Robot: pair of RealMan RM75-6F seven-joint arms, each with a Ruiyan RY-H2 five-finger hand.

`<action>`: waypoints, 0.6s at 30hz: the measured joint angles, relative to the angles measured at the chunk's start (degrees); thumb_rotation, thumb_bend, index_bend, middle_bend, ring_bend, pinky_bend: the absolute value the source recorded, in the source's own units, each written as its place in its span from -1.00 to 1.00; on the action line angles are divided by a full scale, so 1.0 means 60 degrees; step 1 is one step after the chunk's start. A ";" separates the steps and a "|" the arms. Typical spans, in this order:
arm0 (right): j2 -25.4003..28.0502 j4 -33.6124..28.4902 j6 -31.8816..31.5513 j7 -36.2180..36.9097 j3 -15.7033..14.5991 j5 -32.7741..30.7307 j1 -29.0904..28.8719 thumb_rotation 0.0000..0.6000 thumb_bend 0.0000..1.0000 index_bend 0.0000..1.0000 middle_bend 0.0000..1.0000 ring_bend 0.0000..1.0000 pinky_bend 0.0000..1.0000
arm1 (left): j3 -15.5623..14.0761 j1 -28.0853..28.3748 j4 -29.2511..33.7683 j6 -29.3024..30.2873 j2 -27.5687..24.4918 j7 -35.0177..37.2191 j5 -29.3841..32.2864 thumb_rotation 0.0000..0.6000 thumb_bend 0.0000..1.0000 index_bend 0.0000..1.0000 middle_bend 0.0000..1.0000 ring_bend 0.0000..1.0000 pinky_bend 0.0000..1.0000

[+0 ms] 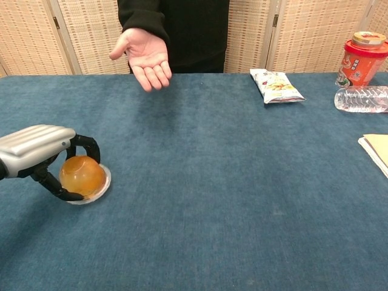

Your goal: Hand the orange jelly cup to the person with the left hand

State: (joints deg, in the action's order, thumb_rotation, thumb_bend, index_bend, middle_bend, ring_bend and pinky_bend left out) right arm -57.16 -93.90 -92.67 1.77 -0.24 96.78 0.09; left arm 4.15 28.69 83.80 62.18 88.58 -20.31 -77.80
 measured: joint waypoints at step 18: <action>0.0269 0.0003 0.0432 0.0594 0.0004 -0.0247 -0.0197 1.00 -0.49 -1.00 -1.00 -1.00 -1.00 | 0.2141 0.1029 0.5829 0.0908 -0.2349 -0.4646 0.3347 1.00 -0.48 0.21 0.47 0.13 0.59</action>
State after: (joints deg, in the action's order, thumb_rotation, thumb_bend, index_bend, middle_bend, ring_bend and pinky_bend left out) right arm -55.54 -93.89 -90.08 5.34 -0.21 95.30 -1.10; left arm 16.99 34.86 118.77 67.63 74.48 -48.19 -57.71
